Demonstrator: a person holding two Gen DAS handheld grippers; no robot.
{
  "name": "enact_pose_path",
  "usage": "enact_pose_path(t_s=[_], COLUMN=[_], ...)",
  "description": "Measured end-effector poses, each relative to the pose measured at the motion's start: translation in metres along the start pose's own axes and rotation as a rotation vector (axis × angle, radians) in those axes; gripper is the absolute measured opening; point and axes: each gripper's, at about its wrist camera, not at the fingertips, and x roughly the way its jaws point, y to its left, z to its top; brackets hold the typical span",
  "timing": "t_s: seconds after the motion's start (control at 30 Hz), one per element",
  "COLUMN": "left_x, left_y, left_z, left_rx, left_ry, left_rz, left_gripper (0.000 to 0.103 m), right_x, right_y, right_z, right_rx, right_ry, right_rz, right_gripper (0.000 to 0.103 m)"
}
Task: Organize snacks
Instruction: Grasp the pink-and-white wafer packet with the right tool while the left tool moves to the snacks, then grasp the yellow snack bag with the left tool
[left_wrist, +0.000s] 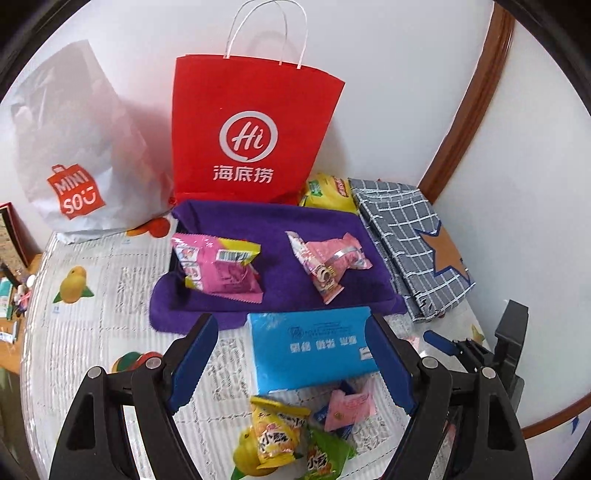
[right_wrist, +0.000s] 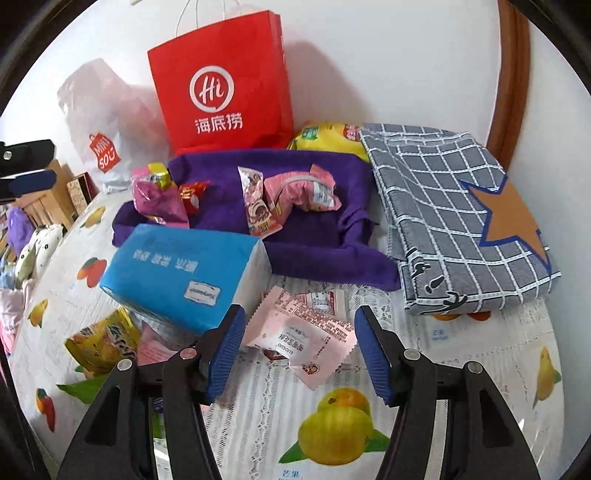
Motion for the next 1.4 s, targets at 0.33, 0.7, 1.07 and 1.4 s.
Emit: enact_pose_path(t_s=[0.33, 0.7, 1.07, 1.4], left_x=[0.003, 0.015, 0.02, 0.054], left_y=[0.006, 0.009, 0.036, 0.027], left_z=[-0.009, -0.032, -0.065, -0.101], left_rx=[-0.017, -0.032, -0.061, -0.009], left_ry=[0.007, 0.052, 0.09, 0.203], left_rz=[0.031, -0.01, 0.047, 0.003], left_gripper=[0.081, 0.081, 0.081, 0.08], right_x=[0.034, 0.034, 0.019, 0.007], right_y=[-0.008, 0.009, 0.006, 0.005], right_z=[0.006, -0.018, -0.054, -0.08], right_rx=[-0.055, -0.192, -0.096, 0.0], right_ry=[0.017, 0.089, 0.11, 0.024], right_rz=[0.131, 0.092, 0.044, -0.034], right_gripper=[0.061, 0.059, 0.04, 0.04])
